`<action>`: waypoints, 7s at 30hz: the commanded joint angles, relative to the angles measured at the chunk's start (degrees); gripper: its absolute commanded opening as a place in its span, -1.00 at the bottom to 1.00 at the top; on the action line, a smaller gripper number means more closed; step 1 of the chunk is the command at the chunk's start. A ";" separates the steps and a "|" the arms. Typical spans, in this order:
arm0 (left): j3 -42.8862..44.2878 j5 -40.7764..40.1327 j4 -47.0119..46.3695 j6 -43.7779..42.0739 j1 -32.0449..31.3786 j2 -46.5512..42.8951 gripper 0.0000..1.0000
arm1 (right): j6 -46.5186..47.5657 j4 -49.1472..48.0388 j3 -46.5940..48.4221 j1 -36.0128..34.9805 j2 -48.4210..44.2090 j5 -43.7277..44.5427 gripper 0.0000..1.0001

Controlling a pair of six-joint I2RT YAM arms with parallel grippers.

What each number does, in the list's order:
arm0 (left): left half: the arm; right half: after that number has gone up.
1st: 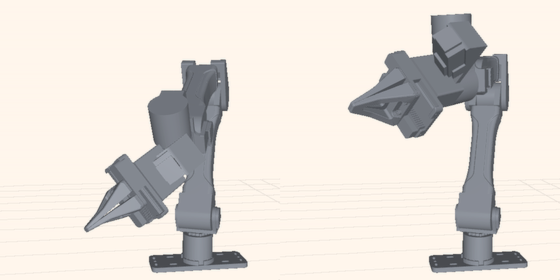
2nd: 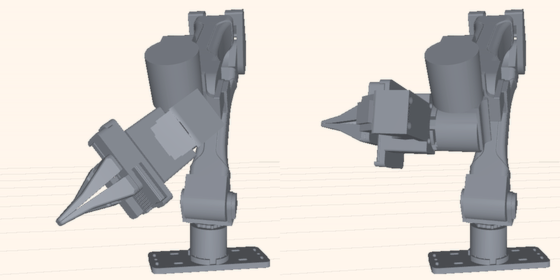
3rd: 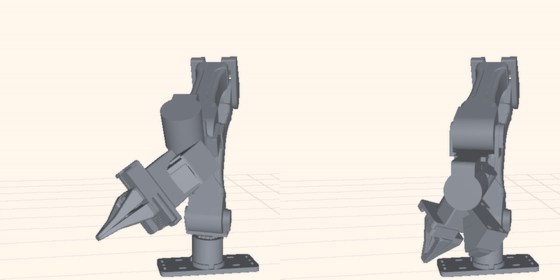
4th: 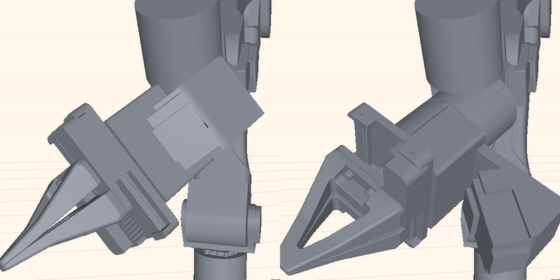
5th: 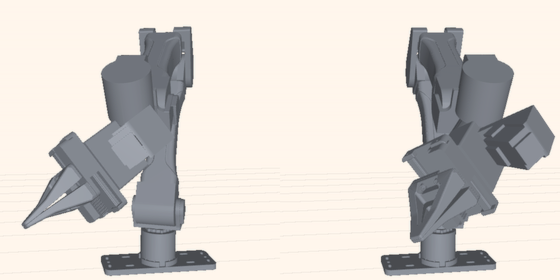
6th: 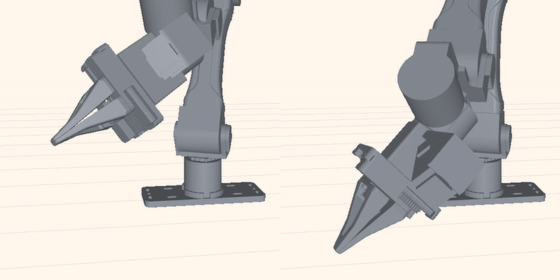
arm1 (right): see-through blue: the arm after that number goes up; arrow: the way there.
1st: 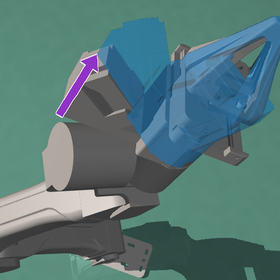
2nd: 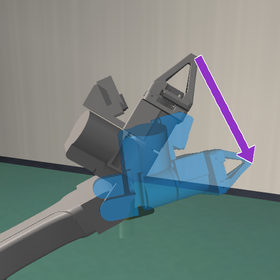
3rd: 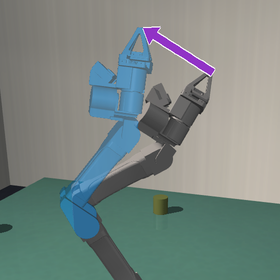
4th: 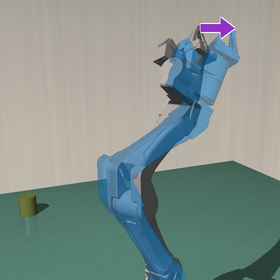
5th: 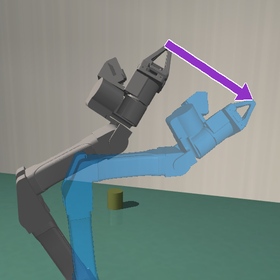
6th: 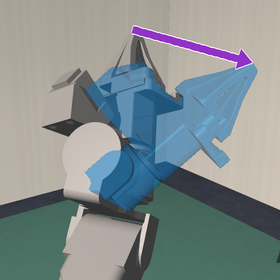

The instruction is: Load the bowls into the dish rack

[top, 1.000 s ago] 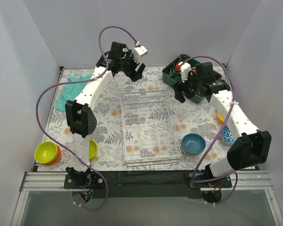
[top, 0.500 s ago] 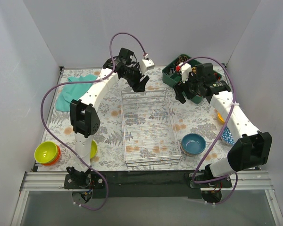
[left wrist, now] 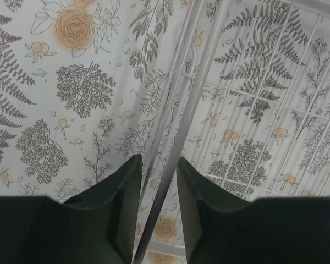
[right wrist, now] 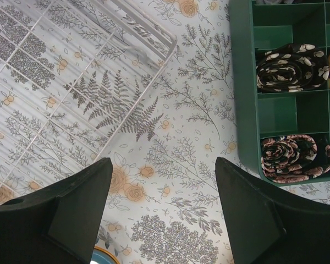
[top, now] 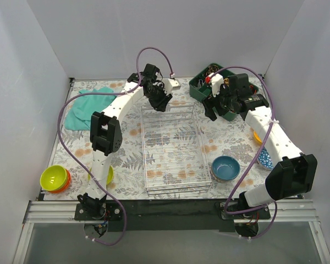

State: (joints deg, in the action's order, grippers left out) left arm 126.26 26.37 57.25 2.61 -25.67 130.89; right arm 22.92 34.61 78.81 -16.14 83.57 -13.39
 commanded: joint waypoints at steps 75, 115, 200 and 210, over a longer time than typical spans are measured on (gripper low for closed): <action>-21.75 -26.46 8.41 50.22 14.25 -23.13 -0.57 | -1.30 -2.35 -0.13 -2.32 0.99 2.32 0.68; -18.23 -34.36 -9.26 36.94 32.97 -59.34 0.96 | 40.18 -1.29 19.63 -52.50 27.78 -22.29 0.21; -25.27 -4.59 -7.43 35.36 21.37 -41.69 0.86 | -71.42 -49.27 14.36 -14.54 23.56 -9.71 -0.97; -26.58 4.40 -4.25 34.04 21.19 -34.30 0.85 | -87.16 -59.12 19.11 -12.34 36.40 -12.54 -0.97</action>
State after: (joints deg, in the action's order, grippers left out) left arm 100.62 28.97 51.72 37.71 -4.71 97.12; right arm -55.02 -15.22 94.35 -28.93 119.44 -24.80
